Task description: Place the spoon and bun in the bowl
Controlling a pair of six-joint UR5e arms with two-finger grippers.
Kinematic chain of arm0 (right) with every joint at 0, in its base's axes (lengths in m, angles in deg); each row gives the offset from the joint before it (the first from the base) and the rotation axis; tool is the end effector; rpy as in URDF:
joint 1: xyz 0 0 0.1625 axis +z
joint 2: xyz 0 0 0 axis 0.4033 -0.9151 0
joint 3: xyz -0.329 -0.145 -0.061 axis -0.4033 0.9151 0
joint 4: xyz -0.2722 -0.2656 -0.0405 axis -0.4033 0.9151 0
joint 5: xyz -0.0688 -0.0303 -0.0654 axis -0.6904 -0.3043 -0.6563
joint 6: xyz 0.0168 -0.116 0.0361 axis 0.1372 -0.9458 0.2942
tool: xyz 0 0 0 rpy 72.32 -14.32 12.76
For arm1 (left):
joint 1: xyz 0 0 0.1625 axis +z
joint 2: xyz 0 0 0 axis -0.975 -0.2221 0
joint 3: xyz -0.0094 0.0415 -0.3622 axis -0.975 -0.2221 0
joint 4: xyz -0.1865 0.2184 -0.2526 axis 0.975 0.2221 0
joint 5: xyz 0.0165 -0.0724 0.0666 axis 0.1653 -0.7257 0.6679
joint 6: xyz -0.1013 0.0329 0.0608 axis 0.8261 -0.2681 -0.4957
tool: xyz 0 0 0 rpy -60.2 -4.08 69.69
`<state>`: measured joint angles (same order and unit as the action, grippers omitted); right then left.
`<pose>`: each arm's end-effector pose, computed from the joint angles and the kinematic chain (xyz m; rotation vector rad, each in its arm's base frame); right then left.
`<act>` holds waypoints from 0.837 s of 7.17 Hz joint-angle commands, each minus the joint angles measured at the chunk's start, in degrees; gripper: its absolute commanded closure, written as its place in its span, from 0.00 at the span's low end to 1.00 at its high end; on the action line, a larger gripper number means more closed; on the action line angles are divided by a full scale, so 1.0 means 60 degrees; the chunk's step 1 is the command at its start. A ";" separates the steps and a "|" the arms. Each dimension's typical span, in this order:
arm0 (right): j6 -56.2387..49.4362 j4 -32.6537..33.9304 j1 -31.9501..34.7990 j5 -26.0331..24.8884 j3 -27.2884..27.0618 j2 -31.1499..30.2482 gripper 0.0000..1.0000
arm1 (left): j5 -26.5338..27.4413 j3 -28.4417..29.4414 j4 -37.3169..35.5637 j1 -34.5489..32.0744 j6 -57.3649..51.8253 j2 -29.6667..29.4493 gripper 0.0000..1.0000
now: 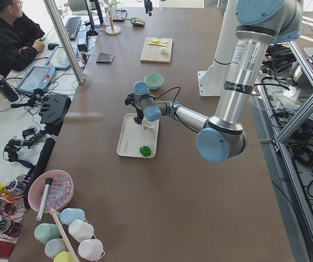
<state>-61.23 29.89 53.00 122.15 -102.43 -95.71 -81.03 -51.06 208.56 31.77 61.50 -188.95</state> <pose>-0.0803 -0.4848 0.4806 0.1728 -0.9857 -0.3546 0.3651 -0.4654 0.4178 0.3338 0.9087 0.5246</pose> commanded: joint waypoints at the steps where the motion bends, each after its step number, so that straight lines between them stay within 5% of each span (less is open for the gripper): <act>1: 0.0006 -0.0002 -0.0126 0.0002 -0.0020 0.0004 0.00 | 0.0000 0.0001 -0.0012 0.0051 0.0000 -0.0014 0.38; 4: 0.0006 0.0013 -0.0258 0.0031 -0.0020 0.0048 0.00 | 0.0000 0.0118 0.0003 0.0081 0.0000 -0.0015 0.38; 6: 0.0006 -0.0002 -0.0332 0.0060 -0.0020 0.0077 0.00 | 0.0000 0.0118 0.0003 0.0081 0.0000 -0.0029 0.54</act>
<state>-61.19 29.90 51.33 122.42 -102.55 -95.37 -81.02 -50.40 208.56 32.23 61.50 -189.09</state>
